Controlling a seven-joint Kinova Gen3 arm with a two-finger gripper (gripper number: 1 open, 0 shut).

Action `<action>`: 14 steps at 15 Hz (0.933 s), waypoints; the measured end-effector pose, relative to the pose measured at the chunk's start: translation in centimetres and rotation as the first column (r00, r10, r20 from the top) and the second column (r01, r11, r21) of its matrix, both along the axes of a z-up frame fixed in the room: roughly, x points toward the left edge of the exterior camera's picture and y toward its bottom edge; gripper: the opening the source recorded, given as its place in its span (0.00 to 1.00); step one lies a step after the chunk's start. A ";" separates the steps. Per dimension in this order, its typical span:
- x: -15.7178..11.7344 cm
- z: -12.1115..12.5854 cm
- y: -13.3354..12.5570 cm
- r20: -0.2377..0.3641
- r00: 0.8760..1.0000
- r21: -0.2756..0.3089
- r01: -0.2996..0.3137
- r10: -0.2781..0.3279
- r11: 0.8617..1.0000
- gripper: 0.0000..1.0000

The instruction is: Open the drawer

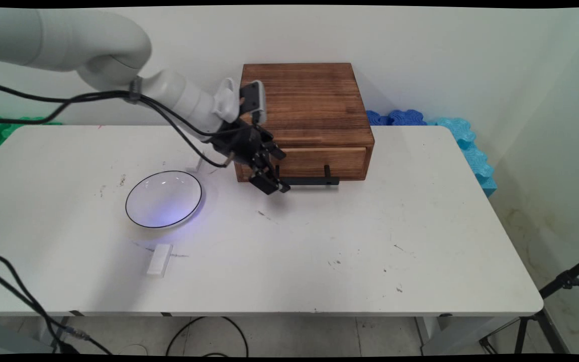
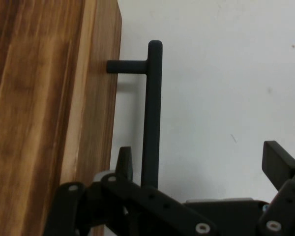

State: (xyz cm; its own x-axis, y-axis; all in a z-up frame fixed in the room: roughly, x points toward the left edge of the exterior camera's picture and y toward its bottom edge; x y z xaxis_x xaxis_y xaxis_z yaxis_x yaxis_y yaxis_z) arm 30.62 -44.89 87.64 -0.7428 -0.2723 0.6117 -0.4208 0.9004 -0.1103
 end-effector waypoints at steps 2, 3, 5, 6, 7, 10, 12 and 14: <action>-0.8 -0.7 -0.6 0.007 1.000 0.001 -0.001 0.001 1.000 1.00; -1.1 -0.9 -0.7 0.009 1.000 0.002 -0.002 0.002 1.000 1.00; -1.8 -1.7 -1.2 0.015 1.000 0.004 -0.005 0.005 1.000 1.00; -2.1 -2.0 -1.4 0.018 1.000 0.005 -0.007 0.007 1.000 1.00; -2.4 -2.4 -1.6 0.020 1.000 0.006 -0.008 0.008 1.000 1.00; -3.2 -3.3 -2.1 0.029 0.999 0.008 -0.014 0.014 1.000 1.00; -3.5 -3.8 -2.3 0.033 0.999 0.009 -0.015 0.015 1.000 1.00; -3.7 -4.2 -2.4 0.038 0.999 0.011 -0.016 0.016 1.000 1.00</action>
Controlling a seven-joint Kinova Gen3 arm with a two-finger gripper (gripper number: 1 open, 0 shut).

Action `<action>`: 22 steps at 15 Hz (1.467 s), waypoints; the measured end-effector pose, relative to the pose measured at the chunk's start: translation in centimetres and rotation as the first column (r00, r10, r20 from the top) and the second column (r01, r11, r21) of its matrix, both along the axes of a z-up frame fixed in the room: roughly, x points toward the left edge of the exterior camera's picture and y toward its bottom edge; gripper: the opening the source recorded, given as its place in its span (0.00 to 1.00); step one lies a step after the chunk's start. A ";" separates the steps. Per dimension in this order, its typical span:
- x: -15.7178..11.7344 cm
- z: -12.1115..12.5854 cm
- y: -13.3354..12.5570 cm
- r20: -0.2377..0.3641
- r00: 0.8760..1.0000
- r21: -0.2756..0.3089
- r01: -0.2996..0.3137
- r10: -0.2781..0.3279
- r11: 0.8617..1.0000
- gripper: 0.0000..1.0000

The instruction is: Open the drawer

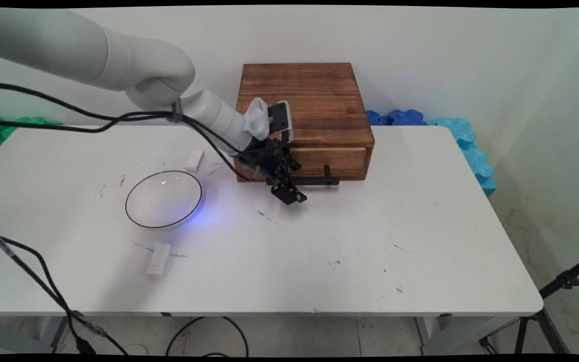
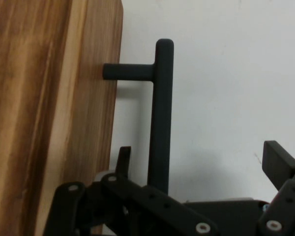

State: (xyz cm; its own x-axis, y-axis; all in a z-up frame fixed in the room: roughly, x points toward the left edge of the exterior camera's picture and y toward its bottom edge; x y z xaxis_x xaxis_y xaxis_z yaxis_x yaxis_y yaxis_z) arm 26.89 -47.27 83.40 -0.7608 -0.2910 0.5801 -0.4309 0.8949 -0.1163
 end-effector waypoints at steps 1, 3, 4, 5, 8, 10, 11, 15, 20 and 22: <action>-0.1 -0.2 0.0 0.002 1.000 0.001 0.000 0.000 1.000 1.00; -0.3 -0.5 0.0 0.005 1.000 0.003 -0.001 0.001 1.000 1.00; -0.4 -0.7 0.0 0.007 1.000 0.005 -0.001 0.001 1.000 1.00; -0.5 -0.8 0.0 0.008 1.000 0.005 -0.001 0.001 1.000 1.00; -0.8 -1.3 0.2 0.014 1.000 0.008 0.000 0.000 1.000 1.00; -1.0 -1.5 0.2 0.017 1.000 0.009 0.000 0.000 1.000 1.00; -1.0 -1.6 0.3 0.018 1.000 0.009 0.000 0.000 1.000 1.00; -1.2 -1.9 0.5 0.023 1.000 0.011 0.000 0.000 1.000 1.00; -1.5 -2.2 1.1 0.027 1.000 0.015 0.002 -0.002 1.000 1.00; -1.6 -2.2 1.4 0.027 1.000 0.018 0.004 -0.004 1.000 1.00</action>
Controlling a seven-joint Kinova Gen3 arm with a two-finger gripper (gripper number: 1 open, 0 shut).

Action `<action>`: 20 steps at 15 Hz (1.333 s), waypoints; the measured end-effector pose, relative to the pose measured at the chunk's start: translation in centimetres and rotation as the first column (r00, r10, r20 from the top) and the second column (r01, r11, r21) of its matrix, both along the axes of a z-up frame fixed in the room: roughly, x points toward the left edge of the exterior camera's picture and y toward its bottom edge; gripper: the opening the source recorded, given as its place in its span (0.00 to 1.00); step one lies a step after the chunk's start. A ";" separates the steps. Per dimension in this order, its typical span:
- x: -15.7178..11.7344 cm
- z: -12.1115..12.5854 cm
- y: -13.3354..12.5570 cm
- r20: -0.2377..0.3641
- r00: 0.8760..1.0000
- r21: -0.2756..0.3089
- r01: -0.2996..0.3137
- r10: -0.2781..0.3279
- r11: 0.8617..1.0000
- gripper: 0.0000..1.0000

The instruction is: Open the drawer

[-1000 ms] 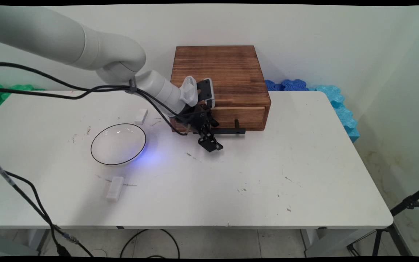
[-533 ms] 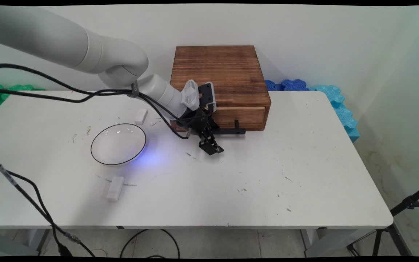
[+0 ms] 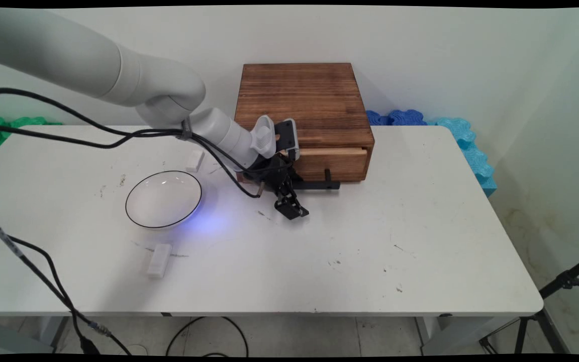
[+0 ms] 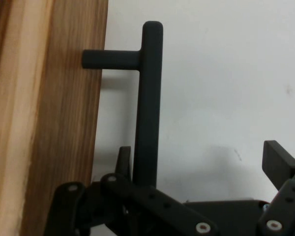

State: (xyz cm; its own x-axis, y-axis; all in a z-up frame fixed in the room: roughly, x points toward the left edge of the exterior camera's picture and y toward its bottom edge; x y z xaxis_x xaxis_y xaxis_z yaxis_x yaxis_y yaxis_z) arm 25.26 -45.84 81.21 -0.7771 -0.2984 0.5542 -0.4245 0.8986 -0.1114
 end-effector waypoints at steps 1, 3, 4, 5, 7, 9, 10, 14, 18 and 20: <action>-0.1 0.0 0.2 0.000 1.000 0.002 0.001 -0.001 1.000 1.00; -0.2 0.1 0.8 -0.001 1.000 0.006 0.005 -0.005 1.000 1.00; -0.3 0.2 1.1 -0.001 1.000 0.009 0.007 -0.007 1.000 1.00; -0.3 0.2 1.5 -0.002 1.000 0.011 0.009 -0.009 1.000 1.00; -0.5 0.5 2.3 -0.003 1.000 0.017 0.015 -0.015 1.000 1.00; -0.6 0.9 3.3 -0.004 1.000 0.022 0.020 -0.020 1.000 1.00; -0.6 1.1 3.8 -0.005 1.000 0.025 0.023 -0.023 0.999 1.00; -0.7 1.7 5.8 -0.007 0.999 0.038 0.035 -0.035 0.999 1.00; -0.8 1.9 7.3 -0.008 0.999 0.049 0.045 -0.045 0.998 1.00; -0.7 2.0 8.2 -0.008 0.999 0.056 0.051 -0.051 0.997 1.00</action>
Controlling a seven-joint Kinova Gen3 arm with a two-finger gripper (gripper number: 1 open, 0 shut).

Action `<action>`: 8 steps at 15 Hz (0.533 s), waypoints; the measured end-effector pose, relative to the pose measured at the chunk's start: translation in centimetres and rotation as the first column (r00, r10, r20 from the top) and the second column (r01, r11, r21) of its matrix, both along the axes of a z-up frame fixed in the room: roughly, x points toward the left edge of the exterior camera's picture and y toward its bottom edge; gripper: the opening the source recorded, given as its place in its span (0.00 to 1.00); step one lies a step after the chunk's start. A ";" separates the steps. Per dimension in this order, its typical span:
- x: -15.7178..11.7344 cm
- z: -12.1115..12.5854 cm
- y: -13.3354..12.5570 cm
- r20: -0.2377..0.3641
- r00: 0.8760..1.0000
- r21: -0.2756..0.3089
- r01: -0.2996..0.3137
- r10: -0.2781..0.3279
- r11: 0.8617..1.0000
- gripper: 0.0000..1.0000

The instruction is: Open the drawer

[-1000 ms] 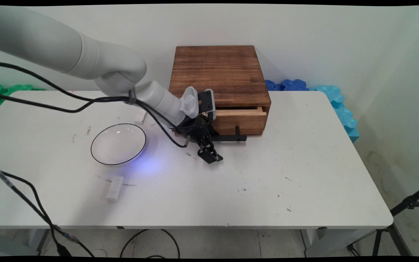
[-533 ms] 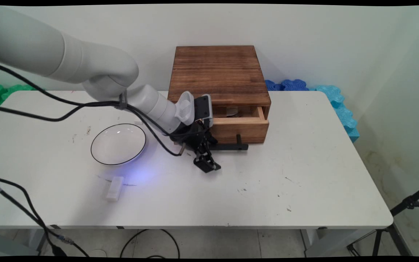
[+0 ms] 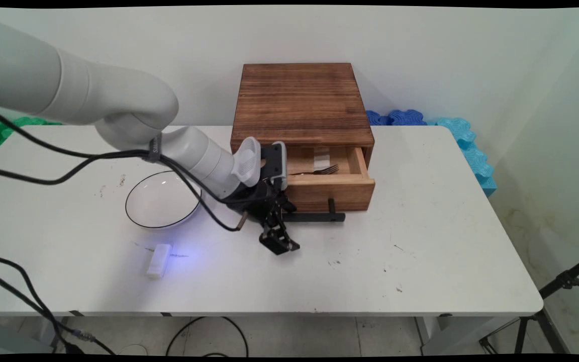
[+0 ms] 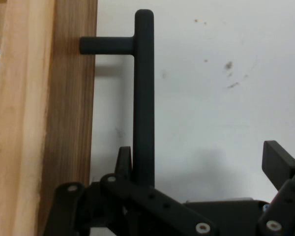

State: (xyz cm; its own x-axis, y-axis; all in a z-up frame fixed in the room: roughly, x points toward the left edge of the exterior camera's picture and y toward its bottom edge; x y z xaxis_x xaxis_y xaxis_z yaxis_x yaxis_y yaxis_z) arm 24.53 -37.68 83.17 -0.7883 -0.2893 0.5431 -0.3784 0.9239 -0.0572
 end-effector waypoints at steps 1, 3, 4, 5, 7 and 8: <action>0.0 0.0 0.5 0.000 1.000 0.004 0.004 -0.004 1.000 1.00; 0.1 0.1 1.4 -0.001 1.000 0.012 0.011 -0.011 1.000 1.00; 0.1 0.2 1.7 -0.001 1.000 0.014 0.013 -0.013 1.000 1.00; 0.1 0.2 2.1 -0.003 1.000 0.017 0.017 -0.017 1.000 1.00; 0.0 0.1 2.9 -0.006 1.000 0.022 0.026 -0.026 0.999 1.00; -0.1 0.1 3.2 -0.008 1.000 0.025 0.030 -0.030 0.999 1.00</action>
State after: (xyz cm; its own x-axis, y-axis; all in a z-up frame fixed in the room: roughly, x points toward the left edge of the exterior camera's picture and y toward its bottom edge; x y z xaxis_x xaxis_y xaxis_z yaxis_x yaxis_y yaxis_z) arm 24.48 -34.50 83.23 -0.7925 -0.2790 0.5422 -0.3509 0.9359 -0.0313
